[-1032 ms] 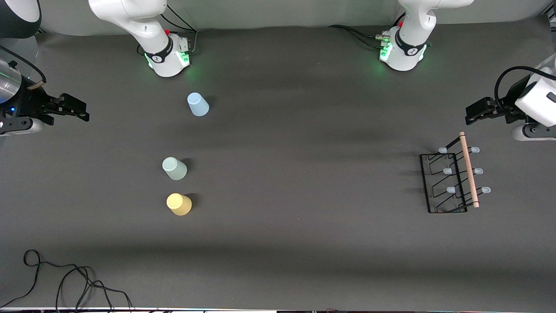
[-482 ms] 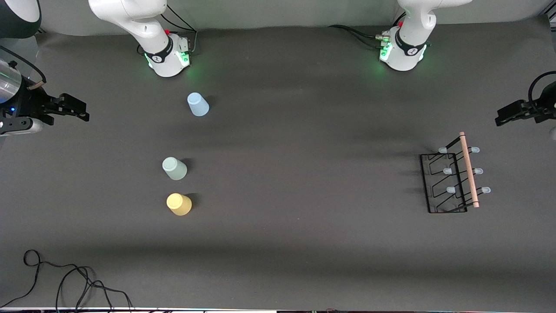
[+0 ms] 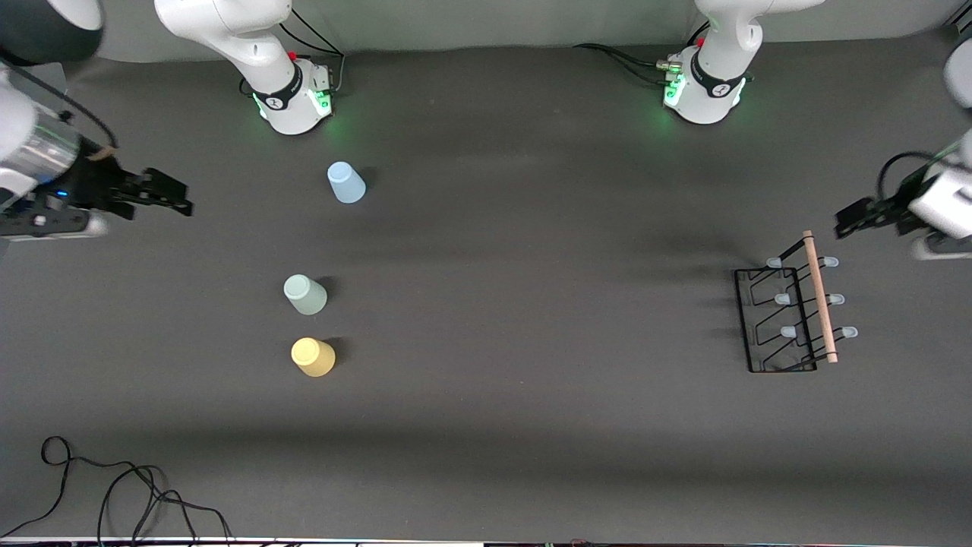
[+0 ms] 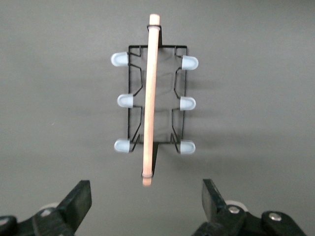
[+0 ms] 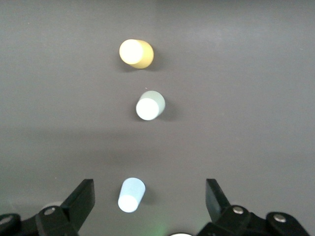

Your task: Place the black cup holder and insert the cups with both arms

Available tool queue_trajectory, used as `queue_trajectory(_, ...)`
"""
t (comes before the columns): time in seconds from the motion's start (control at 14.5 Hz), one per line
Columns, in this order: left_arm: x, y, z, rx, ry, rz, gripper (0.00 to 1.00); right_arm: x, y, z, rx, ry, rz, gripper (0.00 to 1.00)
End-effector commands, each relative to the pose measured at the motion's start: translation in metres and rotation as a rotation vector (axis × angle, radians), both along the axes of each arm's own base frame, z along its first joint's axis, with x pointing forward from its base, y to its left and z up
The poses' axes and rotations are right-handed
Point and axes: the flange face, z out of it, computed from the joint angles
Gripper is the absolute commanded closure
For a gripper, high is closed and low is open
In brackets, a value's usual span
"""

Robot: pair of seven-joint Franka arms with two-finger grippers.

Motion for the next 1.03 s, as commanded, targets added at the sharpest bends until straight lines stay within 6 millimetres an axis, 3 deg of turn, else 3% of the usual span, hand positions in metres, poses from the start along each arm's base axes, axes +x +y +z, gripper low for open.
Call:
queue_trajectory(0.0,0.003,-0.001,-0.057,0.015,-0.014,-0.028,0.00,-0.004,0.014,-0.053,0.011,0.009,-0.010,0.00)
queue_trajectory(0.28,0.018,-0.001,-0.108,0.015,0.000,-0.038,0.00,-0.016,0.028,-0.133,0.006,-0.001,0.010,0.00)
queue_trajectory(0.48,0.023,0.001,-0.123,0.013,0.007,-0.067,0.10,-0.019,0.029,-0.197,-0.006,-0.009,0.012,0.00)
queue_trajectory(0.55,0.023,0.002,-0.122,0.013,0.005,-0.066,0.23,-0.016,0.029,-0.210,-0.010,-0.010,0.010,0.00)
queue_trajectory(0.83,0.027,0.001,-0.114,0.012,0.002,-0.055,0.57,-0.001,0.030,-0.263,-0.025,-0.025,0.005,0.00)
queue_trajectory(0.89,0.027,0.001,-0.114,0.012,0.002,-0.054,0.74,0.003,0.031,-0.277,-0.028,-0.039,0.004,0.00)
queue_trajectory(0.96,0.028,0.001,-0.113,0.013,0.000,-0.055,0.97,0.003,0.030,-0.293,-0.032,-0.045,0.003,0.00)
